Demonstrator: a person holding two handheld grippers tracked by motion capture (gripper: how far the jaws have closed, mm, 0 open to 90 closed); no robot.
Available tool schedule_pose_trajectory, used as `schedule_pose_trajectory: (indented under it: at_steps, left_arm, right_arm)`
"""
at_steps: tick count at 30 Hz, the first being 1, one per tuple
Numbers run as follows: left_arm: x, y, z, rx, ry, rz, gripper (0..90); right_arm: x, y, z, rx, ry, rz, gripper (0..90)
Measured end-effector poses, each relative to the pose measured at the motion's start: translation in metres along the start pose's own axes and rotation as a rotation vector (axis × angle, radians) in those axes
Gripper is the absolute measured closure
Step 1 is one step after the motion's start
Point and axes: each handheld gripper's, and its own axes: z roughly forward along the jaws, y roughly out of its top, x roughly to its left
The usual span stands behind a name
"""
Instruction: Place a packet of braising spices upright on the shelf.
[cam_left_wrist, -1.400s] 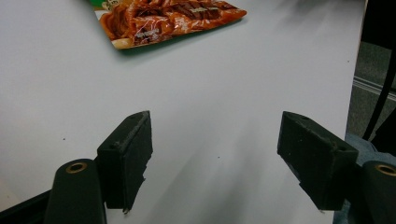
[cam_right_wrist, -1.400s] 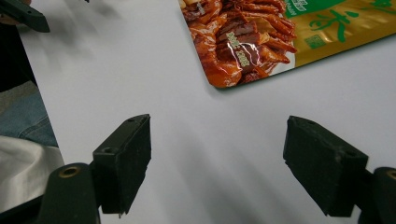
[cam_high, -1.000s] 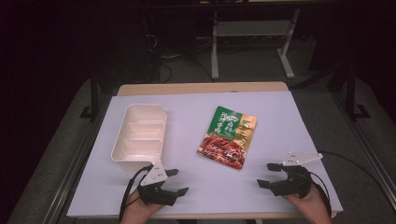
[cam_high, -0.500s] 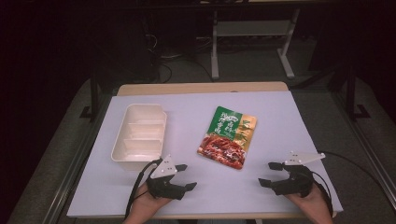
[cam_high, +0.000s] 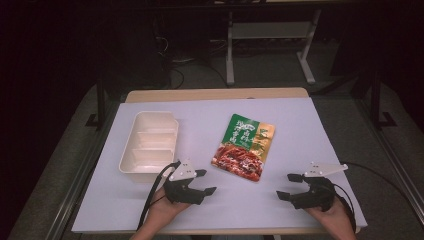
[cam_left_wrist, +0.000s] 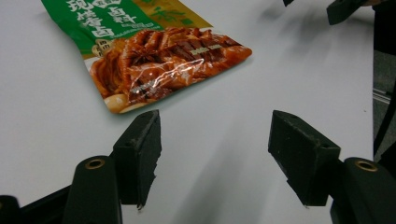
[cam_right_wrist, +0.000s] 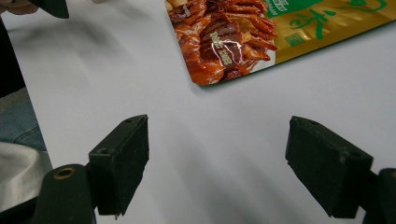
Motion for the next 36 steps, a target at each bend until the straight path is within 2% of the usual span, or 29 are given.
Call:
schedule_pose_trajectory:
  at_steps: [3, 9, 12, 16, 20, 23, 24, 27, 28, 29, 31, 32, 33, 35, 36]
  left_arm:
    - [0.004, 0.004, 0.004, -0.004, 0.005, -0.010, 37.0]
    - [0.012, 0.015, 0.015, 0.005, 0.030, 0.004, 39.4]
    - [0.015, 0.024, 0.019, 0.003, 0.015, -0.003, 39.4]
    - [0.018, 0.035, 0.024, -0.001, 0.031, 0.015, 41.0]
    - [0.024, 0.041, 0.034, 0.022, 0.047, 0.006, 42.2]
    - [0.030, 0.041, 0.043, 0.029, 0.045, -0.023, 46.6]
    - [0.033, 0.041, 0.050, 0.046, 0.059, -0.027, 50.6]
    - [0.037, 0.041, 0.055, 0.059, 0.062, -0.030, 54.1]
    - [0.040, 0.041, 0.059, 0.069, 0.070, -0.037, 59.1]
    - [0.040, 0.041, 0.059, 0.069, 0.070, -0.037, 60.4]
    - [0.044, 0.041, 0.064, 0.093, 0.075, -0.037, 62.7]
    - [0.046, 0.041, 0.066, 0.105, 0.075, -0.039, 67.1]
    - [0.048, 0.041, 0.069, 0.104, 0.058, -0.059, 69.2]
    - [0.048, 0.041, 0.070, 0.105, 0.055, -0.059, 74.3]
    - [0.048, 0.040, 0.074, 0.119, 0.061, -0.048, 77.5]
  right_arm:
    - [-0.001, -0.001, -0.001, -0.002, -0.006, 0.007, 20.7]
    - [-0.003, -0.001, -0.001, -0.001, -0.009, 0.008, 20.7]
    - [-0.003, -0.002, -0.001, 0.002, -0.014, 0.004, 20.7]
    - [-0.003, -0.001, -0.001, 0.004, -0.018, 0.007, 20.7]
    - [-0.003, 0.000, -0.002, 0.004, -0.025, 0.000, 20.8]
    - [-0.005, 0.000, -0.001, 0.010, -0.030, 0.008, 21.0]
    - [-0.007, 0.000, 0.000, 0.011, -0.037, 0.012, 21.3]
    - [-0.008, 0.002, 0.000, 0.012, -0.043, 0.023, 21.6]
    - [-0.010, 0.004, 0.000, 0.008, -0.060, 0.027, 21.9]
    - [-0.011, 0.005, 0.000, 0.009, -0.062, 0.031, 22.1]
    - [-0.013, 0.007, 0.000, 0.005, -0.066, 0.036, 22.8]
    - [-0.017, 0.011, 0.000, -0.001, -0.070, 0.046, 26.8]
    - [-0.019, 0.013, 0.001, -0.006, -0.067, 0.050, 27.1]
    - [-0.021, 0.016, 0.001, -0.007, -0.071, 0.057, 26.9]
    - [-0.027, 0.022, 0.003, -0.008, -0.079, 0.076, 26.9]
